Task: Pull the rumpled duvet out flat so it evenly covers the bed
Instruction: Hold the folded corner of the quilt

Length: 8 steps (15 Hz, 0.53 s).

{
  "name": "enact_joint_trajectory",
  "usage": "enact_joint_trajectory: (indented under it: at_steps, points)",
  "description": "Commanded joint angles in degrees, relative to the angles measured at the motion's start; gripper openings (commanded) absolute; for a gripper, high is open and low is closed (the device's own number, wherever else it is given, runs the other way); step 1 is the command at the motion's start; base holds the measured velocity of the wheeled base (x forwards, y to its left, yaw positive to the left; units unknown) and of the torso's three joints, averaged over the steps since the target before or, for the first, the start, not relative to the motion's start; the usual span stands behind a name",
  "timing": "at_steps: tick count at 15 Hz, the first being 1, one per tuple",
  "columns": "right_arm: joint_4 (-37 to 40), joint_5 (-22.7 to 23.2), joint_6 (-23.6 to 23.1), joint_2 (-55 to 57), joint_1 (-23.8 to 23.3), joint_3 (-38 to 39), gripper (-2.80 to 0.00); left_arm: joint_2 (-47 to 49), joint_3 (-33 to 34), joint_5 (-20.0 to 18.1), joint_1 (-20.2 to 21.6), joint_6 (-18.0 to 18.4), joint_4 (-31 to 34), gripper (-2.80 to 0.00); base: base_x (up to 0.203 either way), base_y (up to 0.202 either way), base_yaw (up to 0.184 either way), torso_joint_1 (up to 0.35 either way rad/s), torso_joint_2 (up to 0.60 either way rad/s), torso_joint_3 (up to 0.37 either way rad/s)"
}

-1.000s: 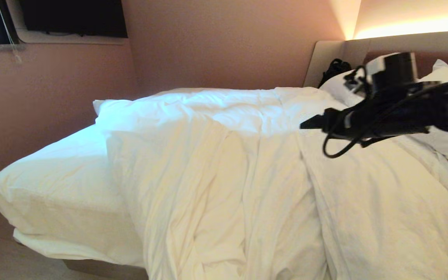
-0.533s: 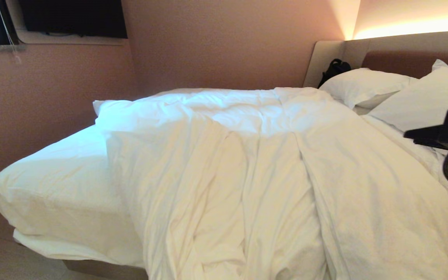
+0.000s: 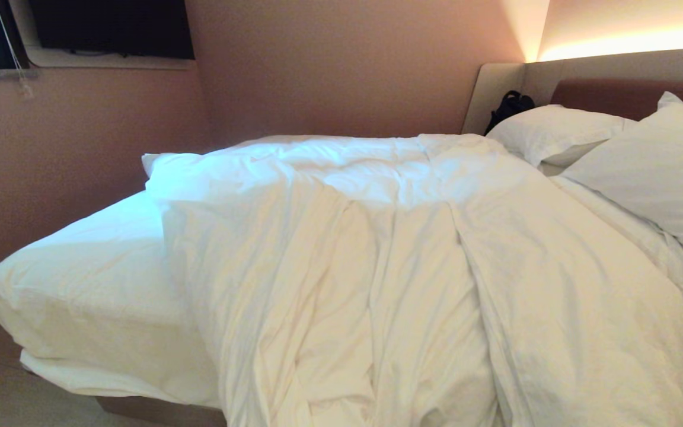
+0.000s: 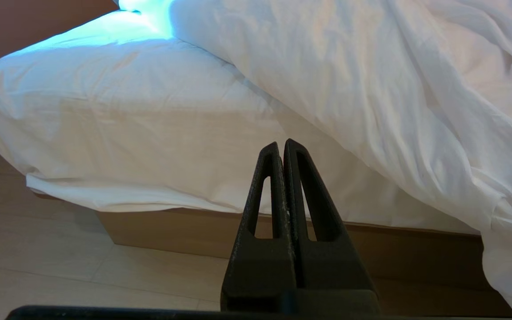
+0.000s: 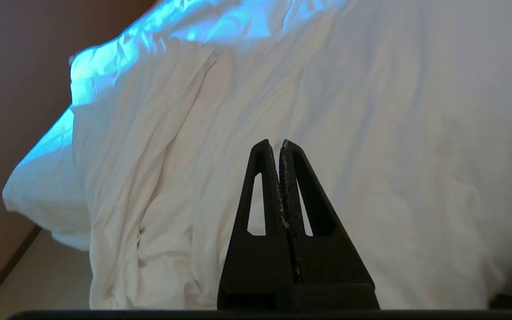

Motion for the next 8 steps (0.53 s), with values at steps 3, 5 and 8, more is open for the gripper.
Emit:
enact_joint_trajectory:
  at_steps: [3, 5, 8]
  points:
    - [5.87, -5.31, -1.50, -18.77, -0.08, 4.89, -2.80, -0.02, 0.01, 0.02, -0.05, 0.02, 0.00, -2.80, 0.000, 0.000, 0.000, 0.000, 0.00, 0.000]
    - [6.74, -6.57, -5.02, -25.85, -0.09, 7.26, -2.80, -0.02, -0.08, 0.06, -0.05, 0.02, 0.00, -2.80, 0.000, 0.000, 0.000, 0.000, 0.00, 0.000]
    - [8.73, -9.22, -10.83, -35.34, -0.09, 11.97, -2.80, -0.02, -0.03, 0.02, -0.03, 0.02, 0.00, -2.80, 0.000, 0.000, 0.000, 0.000, 0.00, 0.000]
